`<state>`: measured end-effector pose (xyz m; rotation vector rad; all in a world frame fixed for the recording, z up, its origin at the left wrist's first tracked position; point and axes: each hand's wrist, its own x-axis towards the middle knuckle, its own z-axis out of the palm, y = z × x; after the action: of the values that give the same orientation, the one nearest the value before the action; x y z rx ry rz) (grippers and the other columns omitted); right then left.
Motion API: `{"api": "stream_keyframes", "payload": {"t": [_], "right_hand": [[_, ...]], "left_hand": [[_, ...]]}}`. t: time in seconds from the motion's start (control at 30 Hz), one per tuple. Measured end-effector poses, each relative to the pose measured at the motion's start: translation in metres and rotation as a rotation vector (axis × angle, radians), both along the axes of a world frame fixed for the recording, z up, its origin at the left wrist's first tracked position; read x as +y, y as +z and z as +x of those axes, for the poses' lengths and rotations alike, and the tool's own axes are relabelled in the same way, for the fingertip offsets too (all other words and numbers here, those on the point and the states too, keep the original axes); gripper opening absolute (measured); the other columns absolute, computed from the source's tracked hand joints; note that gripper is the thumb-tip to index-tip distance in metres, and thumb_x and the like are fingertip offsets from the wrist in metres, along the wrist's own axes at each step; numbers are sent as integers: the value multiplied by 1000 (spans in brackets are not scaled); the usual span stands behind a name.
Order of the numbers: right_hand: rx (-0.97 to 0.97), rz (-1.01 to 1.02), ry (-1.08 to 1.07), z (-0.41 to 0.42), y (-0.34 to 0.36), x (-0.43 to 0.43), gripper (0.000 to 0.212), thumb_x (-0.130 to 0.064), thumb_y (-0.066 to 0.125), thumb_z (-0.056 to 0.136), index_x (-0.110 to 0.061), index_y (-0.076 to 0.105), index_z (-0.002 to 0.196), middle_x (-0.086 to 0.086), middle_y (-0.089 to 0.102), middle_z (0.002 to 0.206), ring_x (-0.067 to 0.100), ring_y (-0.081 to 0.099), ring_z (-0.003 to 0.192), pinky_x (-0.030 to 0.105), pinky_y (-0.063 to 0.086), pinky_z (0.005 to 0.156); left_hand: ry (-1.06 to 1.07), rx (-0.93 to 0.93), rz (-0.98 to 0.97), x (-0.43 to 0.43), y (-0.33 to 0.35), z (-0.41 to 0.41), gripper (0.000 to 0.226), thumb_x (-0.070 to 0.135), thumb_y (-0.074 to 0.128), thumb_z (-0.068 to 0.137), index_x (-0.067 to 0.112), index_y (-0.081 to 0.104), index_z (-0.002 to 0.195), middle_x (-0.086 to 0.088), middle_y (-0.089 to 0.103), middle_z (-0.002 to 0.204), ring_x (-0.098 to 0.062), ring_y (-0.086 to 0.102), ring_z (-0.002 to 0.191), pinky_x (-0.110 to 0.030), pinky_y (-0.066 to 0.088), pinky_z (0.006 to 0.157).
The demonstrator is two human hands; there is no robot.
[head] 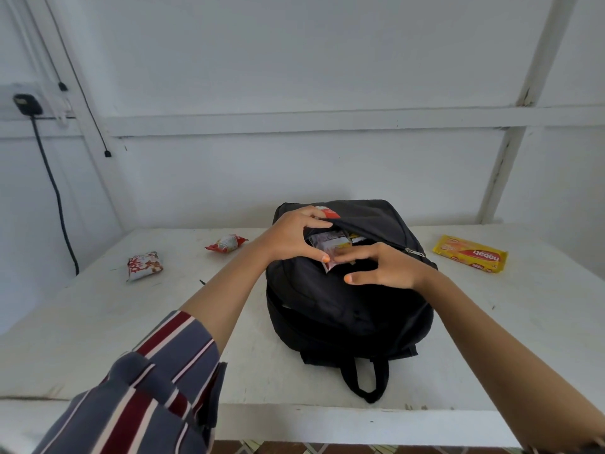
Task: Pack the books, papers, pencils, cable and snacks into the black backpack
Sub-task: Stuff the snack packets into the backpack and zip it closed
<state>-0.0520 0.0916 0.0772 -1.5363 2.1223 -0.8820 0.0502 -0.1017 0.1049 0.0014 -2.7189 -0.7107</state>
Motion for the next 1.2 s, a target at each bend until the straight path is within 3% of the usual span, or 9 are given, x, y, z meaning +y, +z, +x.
{"api": "stream_keyframes", "payload": {"t": [0.13, 0.23, 0.3, 0.43, 0.57, 0.73, 0.87, 1.0, 1.2], "right_hand": [[43, 76, 22, -1, -9, -4, 44, -27, 66, 85, -32, 56, 127, -11, 33, 149, 2, 24, 138, 23, 15, 112], [49, 74, 19, 2, -11, -16, 44, -27, 63, 87, -31, 53, 130, -8, 29, 152, 6, 21, 141, 26, 14, 115], [29, 82, 6, 3, -10, -24, 44, -24, 61, 88, -30, 52, 131, -9, 29, 152, 8, 21, 141, 30, 15, 116], [-30, 69, -20, 5, -4, -42, 43, -11, 56, 87, -22, 55, 128, -6, 34, 149, 12, 27, 138, 22, 21, 107], [-77, 11, -13, 4, 0, -48, 47, 0, 52, 83, -22, 60, 124, -4, 44, 143, 12, 36, 133, 25, 28, 107], [81, -81, -57, -3, 0, -30, 56, 10, 47, 78, -17, 59, 125, -2, 50, 138, 9, 39, 132, 15, 24, 106], [80, 64, -52, -4, -7, -33, 58, 3, 48, 83, -18, 47, 136, -4, 33, 150, 10, 24, 140, 20, 16, 111], [79, 80, -46, 4, -3, -50, 57, -3, 46, 87, -18, 40, 141, -1, 33, 150, 14, 26, 140, 19, 19, 107], [76, 79, -35, 4, -3, -45, 63, 0, 47, 86, -20, 34, 144, -4, 26, 153, 11, 19, 142, 16, 13, 107]], "left_hand": [[-1, -8, -9, -1, 1, -1, 69, 23, 85, 63, 14, 59, 126, 1, 47, 135, -4, 37, 122, -19, 26, 103], [3, -25, -16, -1, 3, -2, 73, 24, 86, 61, 14, 58, 127, 1, 47, 136, -10, 38, 127, -24, 30, 107], [0, -31, -15, -1, 4, -1, 74, 25, 87, 60, 14, 58, 127, 1, 46, 137, -11, 39, 128, -26, 30, 108], [-13, -27, -16, 0, 7, -1, 75, 26, 88, 58, 15, 58, 126, 1, 47, 136, -12, 41, 127, -31, 32, 109], [-8, -38, -15, -2, 6, -1, 75, 25, 88, 57, 15, 59, 126, 1, 46, 136, -13, 41, 126, -31, 34, 108], [-31, -35, -9, -2, 6, 0, 73, 23, 87, 58, 15, 59, 125, 10, 47, 127, -4, 40, 121, -21, 31, 104], [-23, -45, -26, -1, 6, 0, 74, 24, 87, 60, 15, 57, 127, 4, 46, 136, -4, 38, 122, -20, 29, 103], [-23, -54, -29, -2, 4, -1, 75, 27, 87, 59, 16, 57, 128, 1, 47, 137, -12, 40, 126, -28, 32, 107], [-33, -52, -20, -2, 3, 1, 71, 25, 87, 60, 16, 60, 125, 1, 50, 131, -10, 44, 120, -21, 33, 101]]}}
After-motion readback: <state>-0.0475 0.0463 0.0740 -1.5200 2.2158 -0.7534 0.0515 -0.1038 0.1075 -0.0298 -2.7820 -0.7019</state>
